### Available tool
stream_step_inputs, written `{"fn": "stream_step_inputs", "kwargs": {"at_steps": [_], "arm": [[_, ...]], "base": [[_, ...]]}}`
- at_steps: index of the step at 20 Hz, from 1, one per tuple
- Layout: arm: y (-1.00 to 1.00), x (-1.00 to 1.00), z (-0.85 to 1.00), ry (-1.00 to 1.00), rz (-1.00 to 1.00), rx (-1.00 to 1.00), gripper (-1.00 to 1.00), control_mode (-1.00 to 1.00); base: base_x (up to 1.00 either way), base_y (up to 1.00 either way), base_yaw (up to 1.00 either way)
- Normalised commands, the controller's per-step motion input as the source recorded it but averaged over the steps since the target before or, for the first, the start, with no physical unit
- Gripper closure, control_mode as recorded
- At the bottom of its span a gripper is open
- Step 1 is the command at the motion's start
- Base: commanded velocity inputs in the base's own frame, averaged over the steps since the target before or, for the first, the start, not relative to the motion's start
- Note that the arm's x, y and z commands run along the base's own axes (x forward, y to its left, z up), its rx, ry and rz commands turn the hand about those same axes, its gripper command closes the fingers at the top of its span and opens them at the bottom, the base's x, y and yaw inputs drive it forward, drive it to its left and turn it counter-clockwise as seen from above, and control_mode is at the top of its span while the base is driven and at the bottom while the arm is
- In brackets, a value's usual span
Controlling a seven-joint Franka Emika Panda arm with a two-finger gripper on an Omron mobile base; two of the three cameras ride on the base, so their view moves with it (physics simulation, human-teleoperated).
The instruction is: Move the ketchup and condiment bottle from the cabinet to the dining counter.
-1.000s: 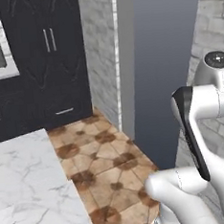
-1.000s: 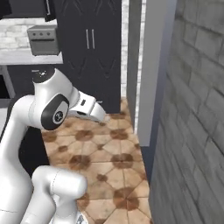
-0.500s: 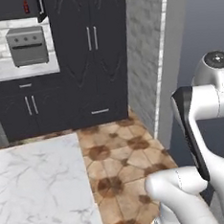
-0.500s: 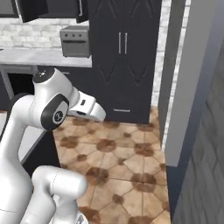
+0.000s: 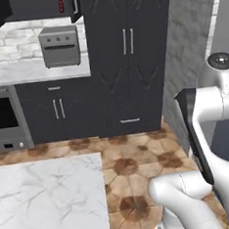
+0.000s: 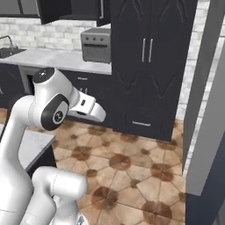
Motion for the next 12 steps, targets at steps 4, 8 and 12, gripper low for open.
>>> {"fn": "stream_step_inputs", "kwargs": {"at_steps": [4,8,12], "arm": [[0.00,0.00,0.00,0.00,0.00,0.00,-1.00,1.00],[0.00,0.00,0.00,0.00,0.00,0.00,-1.00,1.00],[0.00,0.00,0.00,0.00,0.00,0.00,-1.00,1.00]], "base": [[0.76,-0.12,0.23],[0.77,-0.21,0.11],[0.75,-0.20,0.13]]}}
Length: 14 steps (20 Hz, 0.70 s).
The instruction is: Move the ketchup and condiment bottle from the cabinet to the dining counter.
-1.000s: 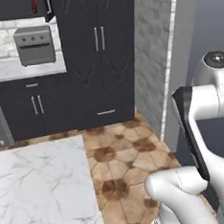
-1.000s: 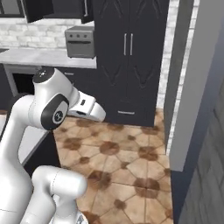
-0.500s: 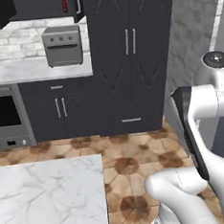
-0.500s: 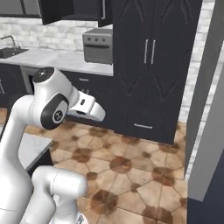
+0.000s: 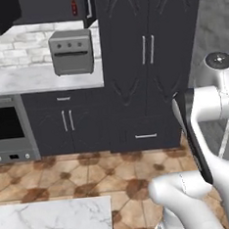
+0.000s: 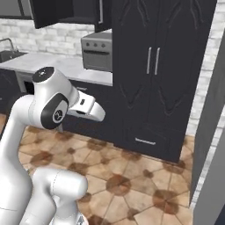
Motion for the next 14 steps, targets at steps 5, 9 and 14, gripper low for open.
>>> {"fn": "stream_step_inputs", "kwargs": {"at_steps": [5,9,14], "arm": [[0.00,0.00,0.00,0.00,0.00,0.00,-1.00,1.00],[0.00,0.00,0.00,0.00,0.00,0.00,-1.00,1.00],[0.00,0.00,0.00,0.00,0.00,0.00,-1.00,1.00]], "base": [[0.68,-0.17,0.22],[0.66,-0.17,0.25],[0.66,-0.17,0.27]]}}
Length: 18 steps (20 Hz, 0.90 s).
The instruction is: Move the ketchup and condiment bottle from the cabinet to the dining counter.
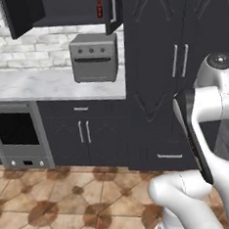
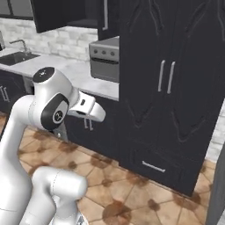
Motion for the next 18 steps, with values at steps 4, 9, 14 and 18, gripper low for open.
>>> {"fn": "stream_step_inputs", "kwargs": {"at_steps": [4,9,14,18], "arm": [[0.00,0.00,0.00,0.00,0.00,0.00,-1.00,1.00],[0.00,0.00,0.00,0.00,0.00,0.00,-1.00,1.00],[0.00,0.00,0.00,0.00,0.00,0.00,-1.00,1.00],[0.00,0.00,0.00,0.00,0.00,0.00,-1.00,1.00]], "base": [[0.64,-0.15,0.32],[0.50,-0.04,0.57],[0.44,0.00,0.70],[0.48,-0.02,0.63]]}}
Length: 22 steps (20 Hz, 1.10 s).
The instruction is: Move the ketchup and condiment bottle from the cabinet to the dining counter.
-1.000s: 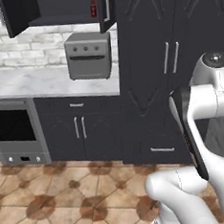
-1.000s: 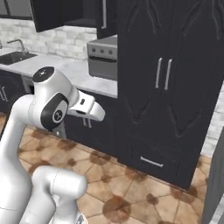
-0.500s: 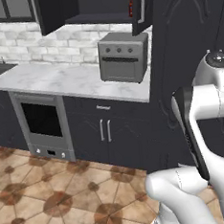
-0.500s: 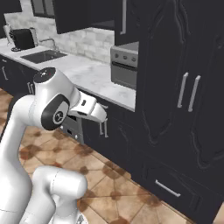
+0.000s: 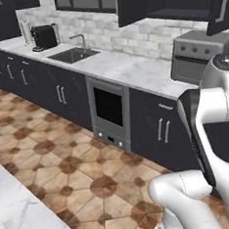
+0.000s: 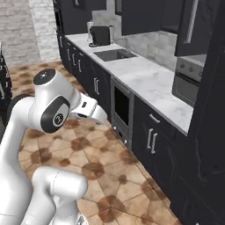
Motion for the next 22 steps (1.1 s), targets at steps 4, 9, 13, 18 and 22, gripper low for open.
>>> {"fn": "stream_step_inputs", "kwargs": {"at_steps": [4,9,13,18,22], "arm": [[0.00,0.00,0.00,0.00,0.00,0.00,-1.00,1.00],[0.00,0.00,0.00,0.00,0.00,0.00,-1.00,1.00],[0.00,0.00,0.00,0.00,0.00,0.00,-1.00,1.00],[0.00,0.00,0.00,0.00,0.00,0.00,-1.00,1.00],[0.00,0.00,0.00,0.00,0.00,0.00,-1.00,1.00]], "base": [[0.72,-0.12,0.27],[0.78,-0.25,0.04],[0.76,-0.28,0.02],[0.77,-0.28,0.02],[0.77,-0.18,-0.01]]}}
